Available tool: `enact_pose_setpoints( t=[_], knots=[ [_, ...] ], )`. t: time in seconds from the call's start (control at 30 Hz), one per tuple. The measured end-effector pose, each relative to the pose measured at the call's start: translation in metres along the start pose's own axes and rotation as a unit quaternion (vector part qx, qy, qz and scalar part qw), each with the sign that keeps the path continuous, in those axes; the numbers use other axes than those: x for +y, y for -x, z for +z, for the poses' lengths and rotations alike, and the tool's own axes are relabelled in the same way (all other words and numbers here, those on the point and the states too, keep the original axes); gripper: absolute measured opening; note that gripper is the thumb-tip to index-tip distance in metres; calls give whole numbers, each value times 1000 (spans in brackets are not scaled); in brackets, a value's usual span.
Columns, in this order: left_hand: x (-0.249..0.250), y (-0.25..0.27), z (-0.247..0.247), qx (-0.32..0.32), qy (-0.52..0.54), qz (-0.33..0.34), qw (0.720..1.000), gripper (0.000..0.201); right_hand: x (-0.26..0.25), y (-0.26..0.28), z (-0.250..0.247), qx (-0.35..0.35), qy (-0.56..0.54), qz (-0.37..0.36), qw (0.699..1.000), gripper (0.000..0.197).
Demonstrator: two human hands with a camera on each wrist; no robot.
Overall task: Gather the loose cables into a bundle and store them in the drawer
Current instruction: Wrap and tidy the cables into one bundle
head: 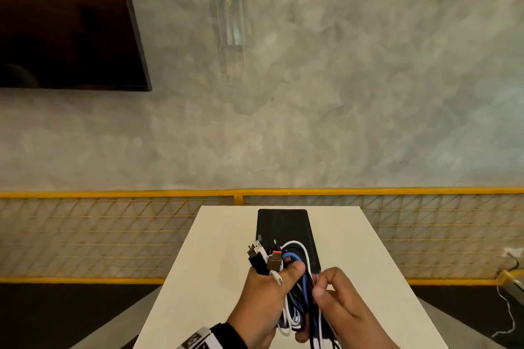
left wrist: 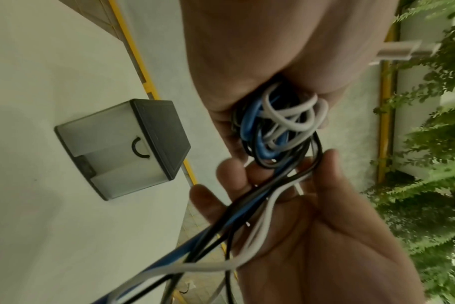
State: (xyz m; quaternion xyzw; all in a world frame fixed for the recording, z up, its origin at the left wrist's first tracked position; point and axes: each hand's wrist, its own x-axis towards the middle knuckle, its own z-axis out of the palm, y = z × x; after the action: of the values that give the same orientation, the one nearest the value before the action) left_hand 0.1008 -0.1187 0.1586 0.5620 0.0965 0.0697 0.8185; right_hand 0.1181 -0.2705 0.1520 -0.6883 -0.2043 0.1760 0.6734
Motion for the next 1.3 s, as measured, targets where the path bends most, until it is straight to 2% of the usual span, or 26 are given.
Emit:
enact_pose_setpoints(
  t=[0.07, 0.1, 0.17, 0.23, 0.3, 0.33, 0.37, 0.43, 0.47, 0.53, 0.63, 0.67, 0.77, 0.83, 0.97, 1.0, 1.03, 1.07, 1.13, 1.2, 1.3],
  knots=[
    [-3, 0, -2, 15, -26, 17, 999, 8, 3, -3, 4, 6, -31, 12, 999, 38],
    [-4, 0, -4, 16, -41, 22, 999, 8, 5, -4, 6, 14, -40, 18, 999, 29],
    [-6, -1, -6, 4, -75, 35, 997, 16, 12, -3, 10, 31, -53, 27, 998, 9],
    [-8, -1, -8, -9, -68, 46, 997, 33, 18, -5, 10, 61, -55, 24, 996, 5],
    [-11, -3, -10, -19, -59, 32, 998, 54, 19, -5, 8, 82, -41, 21, 996, 15],
    [-10, -3, -10, -31, -62, 26, 997, 52, 19, -5, 7, 87, -34, 25, 995, 20],
    [-11, -3, -10, -35, -63, 22, 997, 42, 20, -5, 6, 89, -31, 31, 995, 25],
    [-11, -2, -9, -20, -55, 20, 998, 21, 21, -4, 6, 82, -24, 40, 996, 31],
    [-11, -2, -9, -7, -32, 18, 999, 17, 20, -3, 8, 76, -19, 37, 996, 37],
    [-10, 0, -7, -2, 37, 9, 999, 18, 23, -2, 12, 67, -1, 10, 998, 49],
    [-6, 3, -6, -45, 126, -5, 991, 24, 30, 1, 13, 52, 23, -61, 997, 58],
    [-6, 2, -7, -58, 137, -4, 989, 25, 28, 1, 10, 48, 21, -67, 996, 61],
    [-6, 1, -12, -81, 106, 1, 991, 30, 29, -3, 6, -7, 74, -40, 996, 90],
    [-8, 2, -15, -98, 85, -5, 992, 33, 28, -4, 5, -29, 95, -12, 995, 82],
    [-12, 9, -15, -137, 57, -29, 988, 45, 20, -8, 4, -50, 66, 44, 996, 24],
    [-12, 10, -13, -148, 31, -27, 988, 51, 17, -7, 4, -49, 68, 51, 995, 21],
    [-12, 11, -11, -153, 3, -23, 988, 55, 17, -8, 3, -45, 80, 53, 994, 31],
    [-13, 11, -11, -152, -16, -18, 988, 55, 19, -7, 3, -42, 91, 47, 994, 38],
    [-11, 11, -9, -134, -32, -11, 990, 48, 20, -7, 7, -23, 132, 48, 990, 40],
    [-10, 13, -8, -131, -39, -17, 990, 43, 23, -4, 12, 6, 152, 41, 987, 36],
    [-7, 12, -8, -118, -40, -33, 992, 31, 22, 1, 15, -10, 136, 56, 989, 24]
  ],
)
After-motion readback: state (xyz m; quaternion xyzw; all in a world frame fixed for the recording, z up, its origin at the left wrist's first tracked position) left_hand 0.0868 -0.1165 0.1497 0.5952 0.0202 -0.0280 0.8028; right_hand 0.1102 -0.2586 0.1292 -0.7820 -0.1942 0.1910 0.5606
